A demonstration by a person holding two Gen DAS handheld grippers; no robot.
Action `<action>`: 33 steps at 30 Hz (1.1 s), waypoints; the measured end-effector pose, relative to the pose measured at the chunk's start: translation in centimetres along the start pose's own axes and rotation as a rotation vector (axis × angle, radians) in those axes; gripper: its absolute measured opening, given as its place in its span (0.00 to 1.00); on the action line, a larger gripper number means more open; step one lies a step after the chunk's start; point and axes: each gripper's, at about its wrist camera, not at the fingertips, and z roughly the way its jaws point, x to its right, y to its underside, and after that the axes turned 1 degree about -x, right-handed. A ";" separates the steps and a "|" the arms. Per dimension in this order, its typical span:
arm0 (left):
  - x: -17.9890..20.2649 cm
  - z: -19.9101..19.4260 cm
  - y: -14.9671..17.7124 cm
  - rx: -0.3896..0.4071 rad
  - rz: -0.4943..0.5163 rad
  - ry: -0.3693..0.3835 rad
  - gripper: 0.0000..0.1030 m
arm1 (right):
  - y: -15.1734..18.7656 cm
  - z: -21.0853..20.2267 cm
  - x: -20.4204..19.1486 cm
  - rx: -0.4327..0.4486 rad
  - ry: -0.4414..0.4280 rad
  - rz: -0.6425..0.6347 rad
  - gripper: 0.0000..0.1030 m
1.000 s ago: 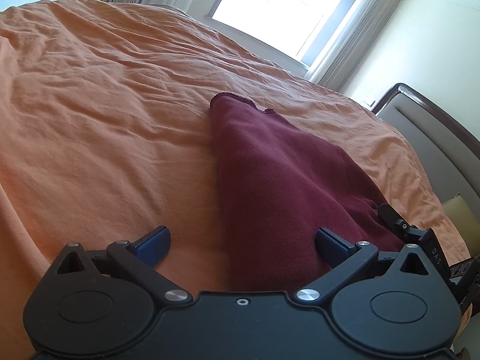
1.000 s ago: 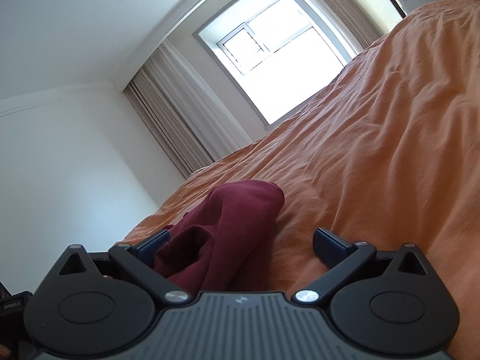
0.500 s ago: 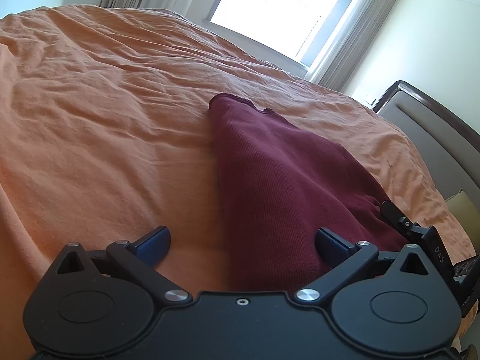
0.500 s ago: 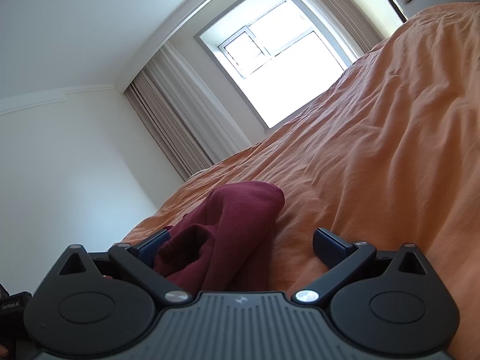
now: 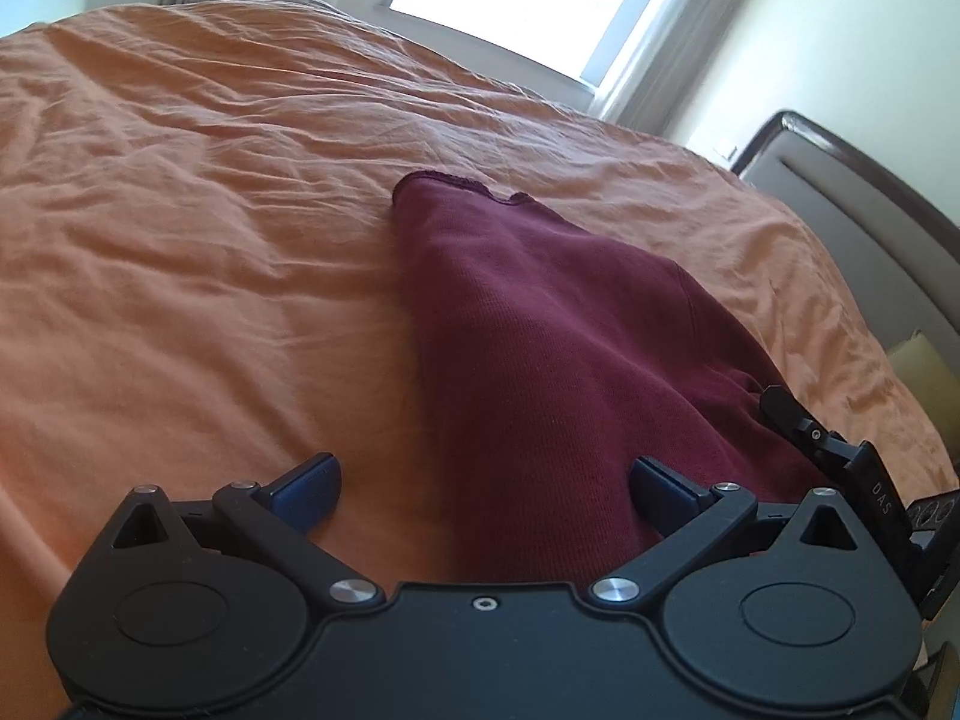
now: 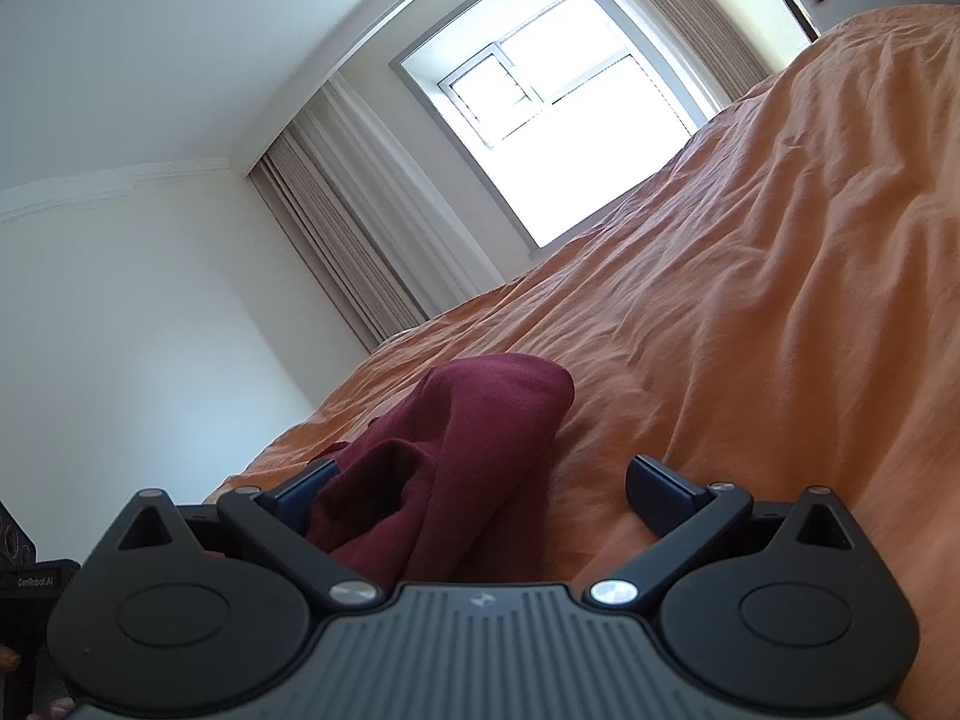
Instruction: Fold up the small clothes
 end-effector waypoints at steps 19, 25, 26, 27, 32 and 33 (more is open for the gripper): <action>-0.6 -0.3 -0.8 -0.031 -0.006 0.002 1.00 | -1.5 1.0 -2.4 -0.198 0.000 -0.017 0.99; -1.2 -0.7 -0.9 -0.029 -0.025 0.031 1.00 | -2.6 1.5 -2.1 -0.259 0.044 0.049 1.00; -1.3 -0.6 -0.9 -0.031 -0.027 0.035 1.00 | -2.7 1.8 -2.1 -0.260 0.052 0.069 1.00; -1.3 -0.5 -1.0 -0.035 -0.027 0.038 1.00 | -2.9 1.9 -2.0 -0.262 0.059 0.086 1.00; -1.0 0.4 -1.8 -0.046 -0.018 0.052 0.99 | -3.5 2.5 -2.2 -0.280 0.106 0.160 1.00; -0.9 0.6 -2.0 -0.040 -0.022 0.058 0.99 | -3.6 2.6 -2.3 -0.281 0.109 0.167 0.98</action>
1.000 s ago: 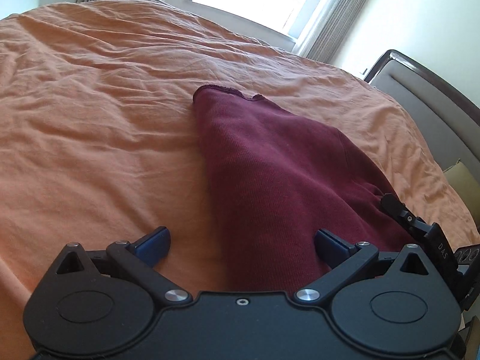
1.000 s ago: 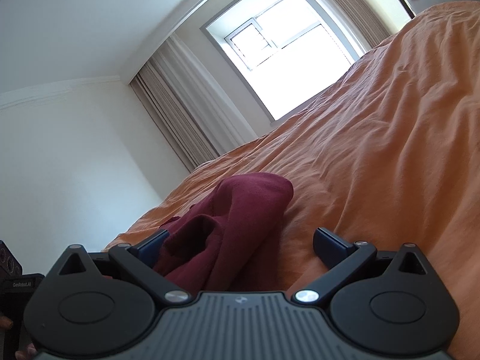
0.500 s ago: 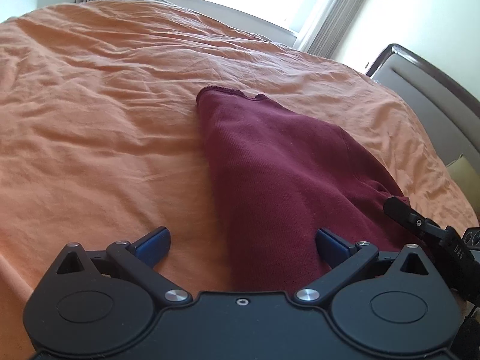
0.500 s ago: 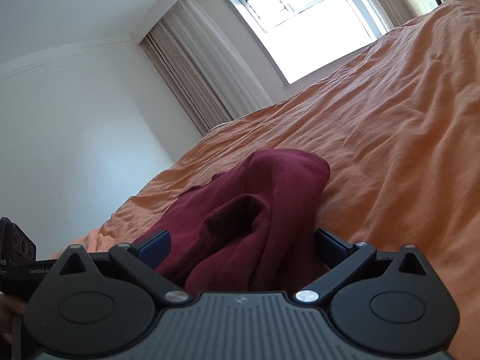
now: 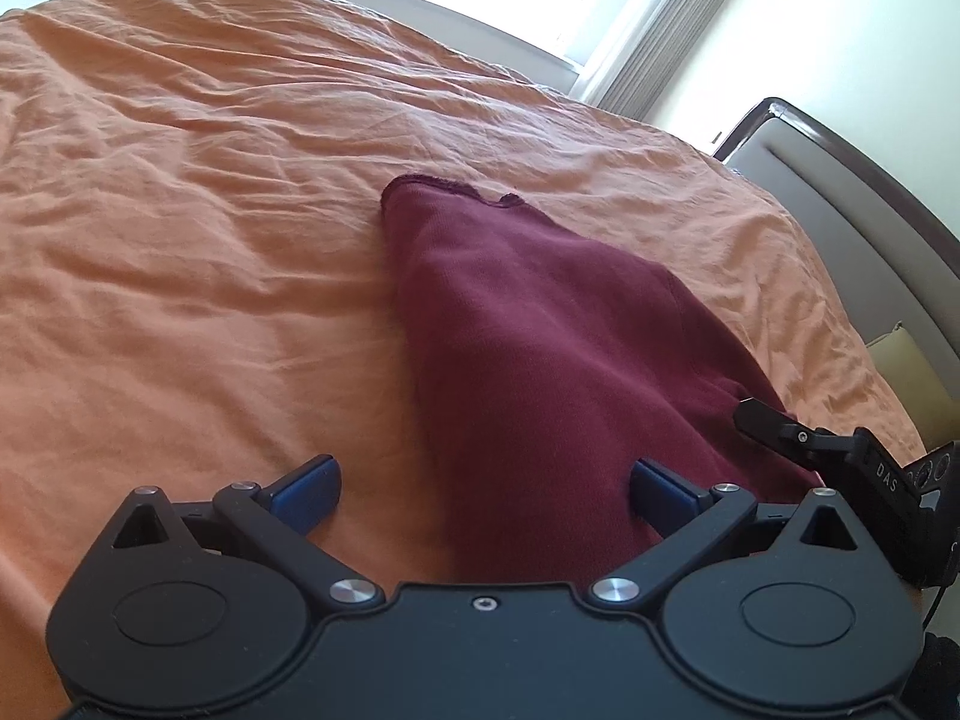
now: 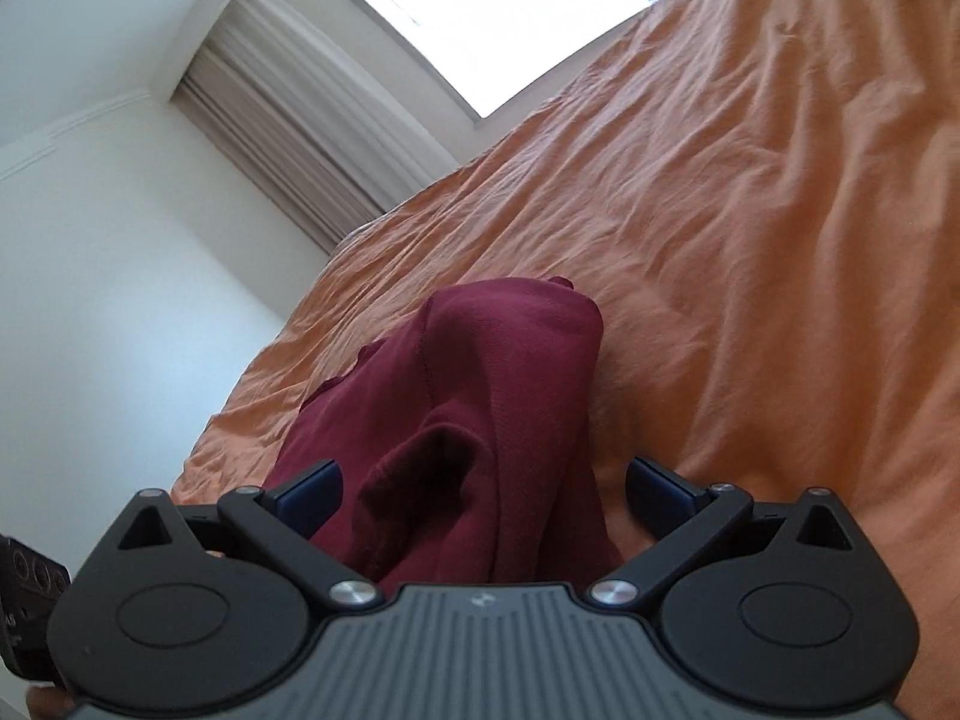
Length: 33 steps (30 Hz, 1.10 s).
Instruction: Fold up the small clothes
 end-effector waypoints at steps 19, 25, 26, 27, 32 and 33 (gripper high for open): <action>1.3 0.8 -0.9 0.002 0.011 0.035 0.58 | 1.1 -0.9 -3.9 0.049 0.076 -0.146 0.41; 1.3 -0.3 -1.4 0.032 0.009 0.056 0.41 | 1.1 -0.9 -7.4 0.101 0.063 -0.237 0.35; 1.3 -0.6 -1.6 0.037 0.018 0.056 0.40 | 1.0 -0.8 -8.0 0.108 0.053 -0.252 0.35; 1.4 -0.8 -1.8 0.042 0.028 0.055 0.40 | 1.0 -0.6 -8.6 0.110 0.044 -0.264 0.34; 1.0 -2.7 -3.2 0.075 0.056 0.041 0.37 | 0.9 1.2 -11.8 0.127 -0.005 -0.333 0.33; 0.9 -3.1 -3.5 0.086 0.066 0.030 0.37 | 0.8 1.7 -12.4 0.132 -0.016 -0.342 0.33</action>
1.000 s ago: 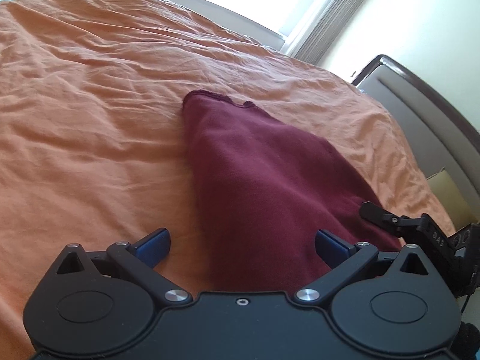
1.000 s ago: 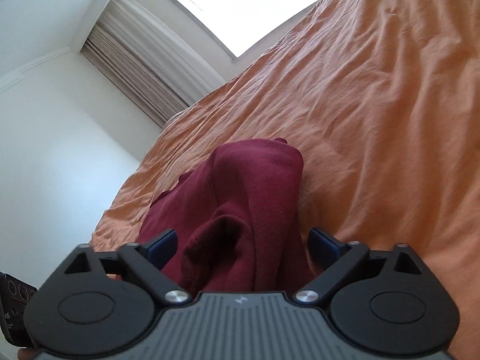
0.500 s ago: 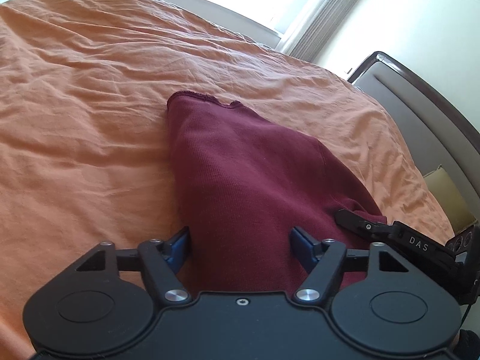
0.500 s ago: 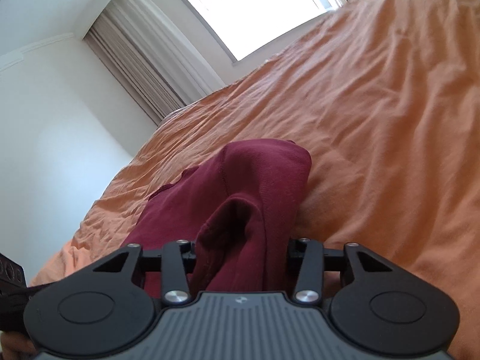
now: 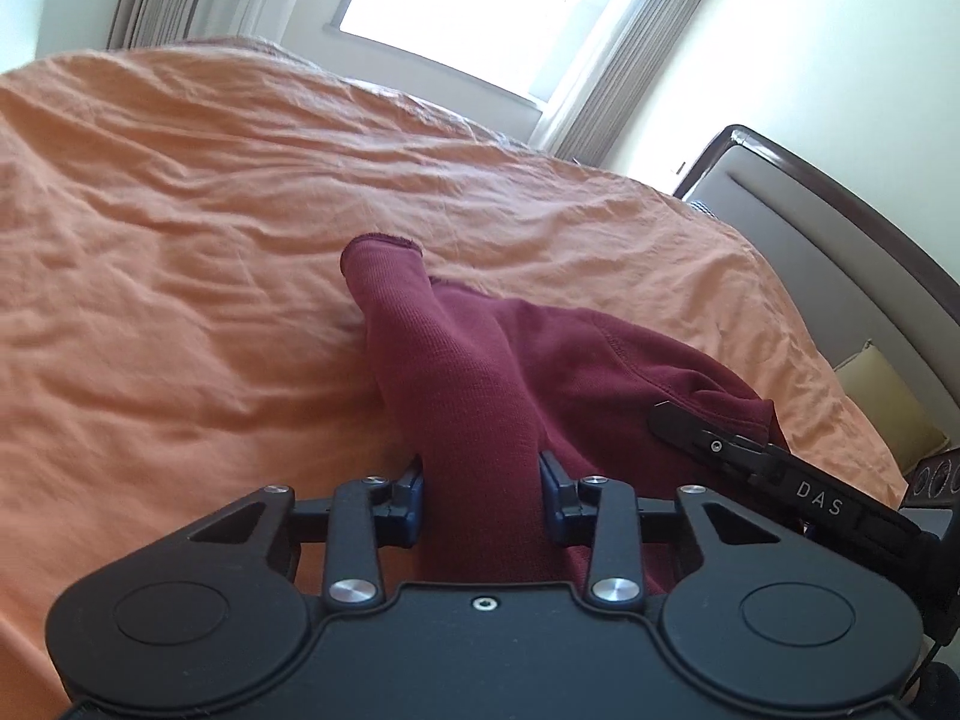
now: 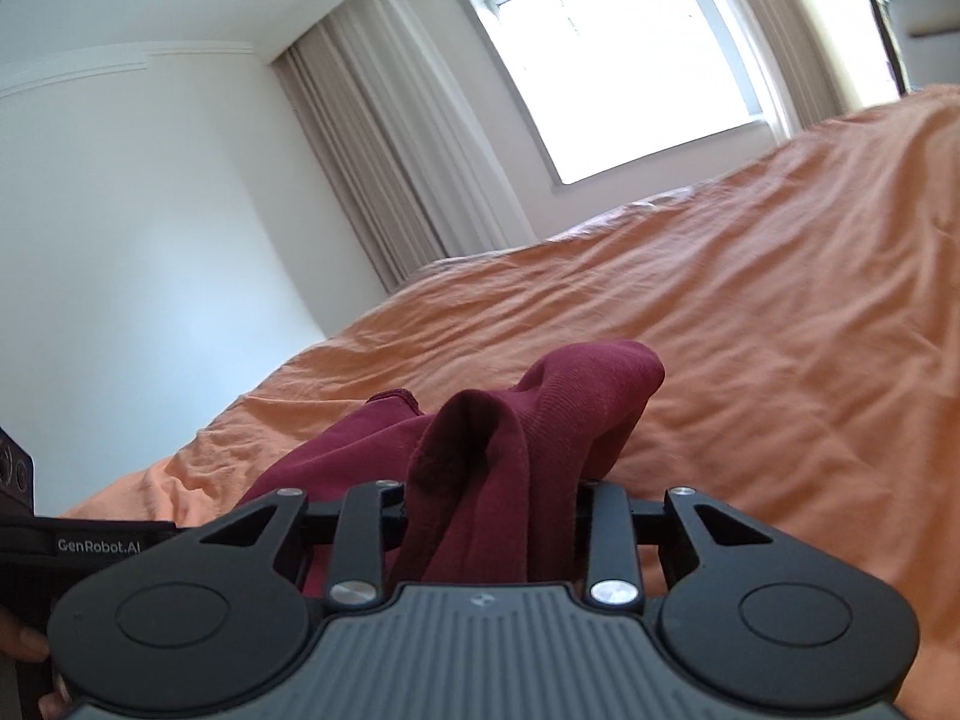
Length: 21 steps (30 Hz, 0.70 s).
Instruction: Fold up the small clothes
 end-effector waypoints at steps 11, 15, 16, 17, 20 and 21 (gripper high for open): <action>-4.6 -4.6 -5.2 0.125 0.044 -0.144 0.37 | -1.6 9.1 -7.1 0.037 -0.127 -0.045 0.33; -7.4 -5.7 -6.9 0.153 0.031 -0.202 0.37 | -0.9 12.3 -8.8 0.006 -0.158 -0.024 0.33; -8.2 -5.9 -7.3 0.155 0.024 -0.215 0.37 | -0.7 12.9 -9.0 -0.005 -0.164 -0.020 0.33; -8.9 -6.1 -7.5 0.156 0.017 -0.227 0.37 | -0.3 13.5 -9.2 -0.017 -0.167 -0.018 0.33; -10.8 -6.6 -7.6 0.158 -0.001 -0.258 0.37 | 0.8 14.8 -9.4 -0.069 -0.160 -0.022 0.33; -11.6 -6.7 -7.5 0.155 -0.011 -0.264 0.37 | 1.2 15.3 -9.4 -0.093 -0.147 -0.020 0.35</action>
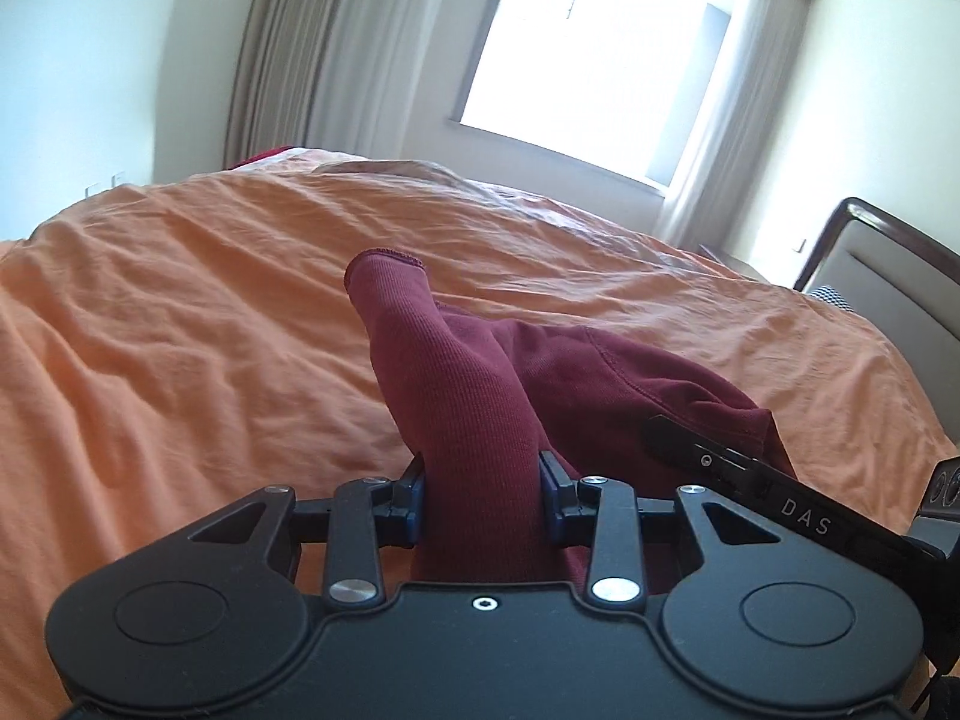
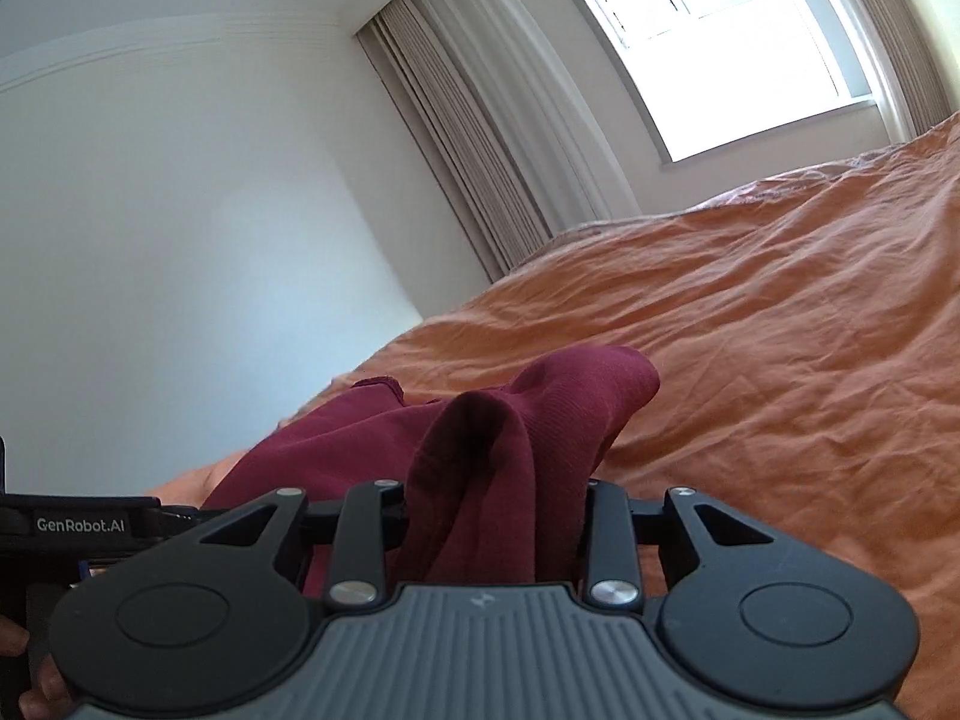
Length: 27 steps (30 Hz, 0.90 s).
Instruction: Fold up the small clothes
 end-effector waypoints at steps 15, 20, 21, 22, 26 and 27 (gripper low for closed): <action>-3.8 0.0 3.6 -0.066 -0.097 -0.078 0.78 | 2.2 -3.8 1.5 -0.013 0.139 0.037 1.00; -3.2 -2.5 3.7 -0.017 -0.088 -0.093 0.97 | 1.5 -7.3 -0.1 0.055 0.172 -0.020 1.00; -3.0 -3.1 3.8 -0.003 -0.082 -0.097 0.98 | 1.4 -8.0 -0.5 0.071 0.177 -0.029 1.00; -2.7 -3.7 3.8 0.009 -0.076 -0.101 0.98 | 1.2 -9.0 -0.9 0.089 0.180 -0.040 1.00; -1.6 -6.4 4.4 0.063 -0.058 -0.112 0.99 | 1.6 -12.6 -2.7 0.159 0.183 -0.097 1.00; -1.4 -7.1 4.6 0.078 -0.055 -0.110 0.99 | 1.9 -13.6 -3.2 0.175 0.184 -0.111 1.00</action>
